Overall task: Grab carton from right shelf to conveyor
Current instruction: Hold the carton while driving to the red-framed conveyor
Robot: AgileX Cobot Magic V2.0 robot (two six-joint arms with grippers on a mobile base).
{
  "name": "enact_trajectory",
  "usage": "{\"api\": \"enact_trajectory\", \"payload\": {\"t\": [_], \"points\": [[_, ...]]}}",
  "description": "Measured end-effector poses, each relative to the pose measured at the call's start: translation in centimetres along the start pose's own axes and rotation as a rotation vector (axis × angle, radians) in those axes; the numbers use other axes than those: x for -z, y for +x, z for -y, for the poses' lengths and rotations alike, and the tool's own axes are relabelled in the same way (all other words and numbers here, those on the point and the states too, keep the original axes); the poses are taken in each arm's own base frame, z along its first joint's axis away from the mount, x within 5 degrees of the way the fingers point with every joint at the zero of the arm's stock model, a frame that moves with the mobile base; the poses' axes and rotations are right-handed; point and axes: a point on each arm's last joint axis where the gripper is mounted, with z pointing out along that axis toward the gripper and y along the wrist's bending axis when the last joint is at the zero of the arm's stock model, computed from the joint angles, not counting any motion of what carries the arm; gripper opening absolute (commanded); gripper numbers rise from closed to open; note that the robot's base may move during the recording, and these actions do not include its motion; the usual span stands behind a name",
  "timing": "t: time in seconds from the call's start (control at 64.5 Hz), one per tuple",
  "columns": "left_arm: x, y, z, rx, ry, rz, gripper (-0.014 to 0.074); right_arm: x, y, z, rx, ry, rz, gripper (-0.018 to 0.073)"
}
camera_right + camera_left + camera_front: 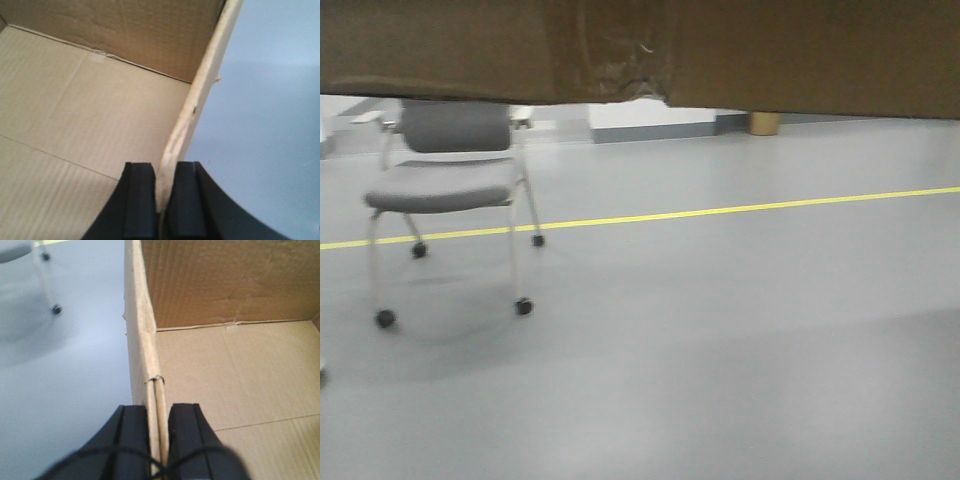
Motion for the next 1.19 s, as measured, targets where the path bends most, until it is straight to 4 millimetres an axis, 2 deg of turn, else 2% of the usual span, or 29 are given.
{"api": "enact_trajectory", "payload": {"t": [0.496, 1.194], "points": [[0.2, -0.3, -0.2, -0.015, -0.019, 0.032, -0.0008, 0.1, -1.4, 0.0, 0.008, -0.003, 0.151, -0.007], [0.2, -0.4, -0.4, -0.029, -0.04, 0.041, -0.0008, -0.1, -1.5, 0.0, 0.01, -0.004, 0.163, -0.007]]}}
